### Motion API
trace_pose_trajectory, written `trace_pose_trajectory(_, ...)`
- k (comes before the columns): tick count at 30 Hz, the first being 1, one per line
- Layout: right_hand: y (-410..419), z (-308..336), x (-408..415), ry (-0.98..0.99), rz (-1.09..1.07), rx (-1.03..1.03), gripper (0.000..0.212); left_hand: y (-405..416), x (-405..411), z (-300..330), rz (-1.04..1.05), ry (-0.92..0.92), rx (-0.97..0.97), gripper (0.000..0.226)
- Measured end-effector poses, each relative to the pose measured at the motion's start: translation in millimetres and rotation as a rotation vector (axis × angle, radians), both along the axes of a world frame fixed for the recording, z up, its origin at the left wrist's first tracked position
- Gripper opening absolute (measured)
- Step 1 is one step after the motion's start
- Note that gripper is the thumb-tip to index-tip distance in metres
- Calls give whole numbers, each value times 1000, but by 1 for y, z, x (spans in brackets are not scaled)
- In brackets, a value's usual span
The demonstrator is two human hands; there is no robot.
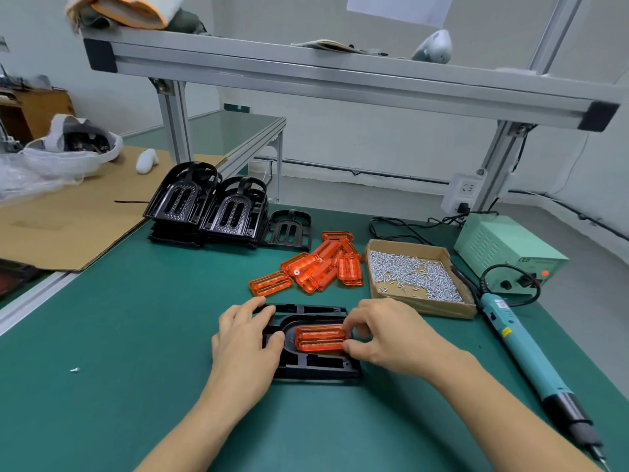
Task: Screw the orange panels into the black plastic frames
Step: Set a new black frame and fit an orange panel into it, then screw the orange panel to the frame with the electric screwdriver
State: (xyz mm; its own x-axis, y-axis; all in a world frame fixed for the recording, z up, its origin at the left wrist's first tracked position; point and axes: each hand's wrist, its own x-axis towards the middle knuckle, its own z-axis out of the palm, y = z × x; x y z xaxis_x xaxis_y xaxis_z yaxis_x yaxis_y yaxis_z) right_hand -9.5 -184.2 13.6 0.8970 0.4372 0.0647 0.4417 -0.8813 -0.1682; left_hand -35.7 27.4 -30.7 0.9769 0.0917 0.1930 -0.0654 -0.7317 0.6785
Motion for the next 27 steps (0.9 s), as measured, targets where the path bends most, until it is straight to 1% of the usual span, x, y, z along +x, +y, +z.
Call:
trace_pose_trajectory(2, -3, -2, 0, 32, -22, 0, 24, 1, 1, -1, 7, -8, 42, 45)
trace_pose_trajectory(3, -5, -2, -1, 49, -33, 12, 25, 1, 1, -2, 8, -10, 61, 44)
trace_pose_trajectory(7, -10, -1, 4, 31, -51, 142, 37, 0, 2, -1, 17, -32, 133, 43)
trace_pose_trajectory(9, -8, -5, 4, 35, -33, 136, 37, -3, 1, 0, -5, -84, 178, 40)
trace_pose_trajectory(13, -6, -12, 1, 119, -18, 164, 30, -11, 2, 5, -166, -195, 224, 28)
trace_pose_trajectory(16, -14, -11, -3, 82, -49, 216, 36, -17, 6, 9, -306, -139, 325, 27)
trace_pose_trajectory(18, -26, -7, -9, 29, -118, 258, 37, -18, 9, 9, -362, -81, 379, 30)
trace_pose_trajectory(20, -43, -4, -15, -40, -226, 280, 34, -18, 11, 10, -378, -68, 372, 30)
trace_pose_trajectory(24, -85, 2, -27, -200, -494, 289, 30, -21, 23, 21, -375, -151, 295, 23)
trace_pose_trajectory(27, -118, 6, -32, -236, -714, 200, 34, -37, 41, 37, -392, -182, 236, 20)
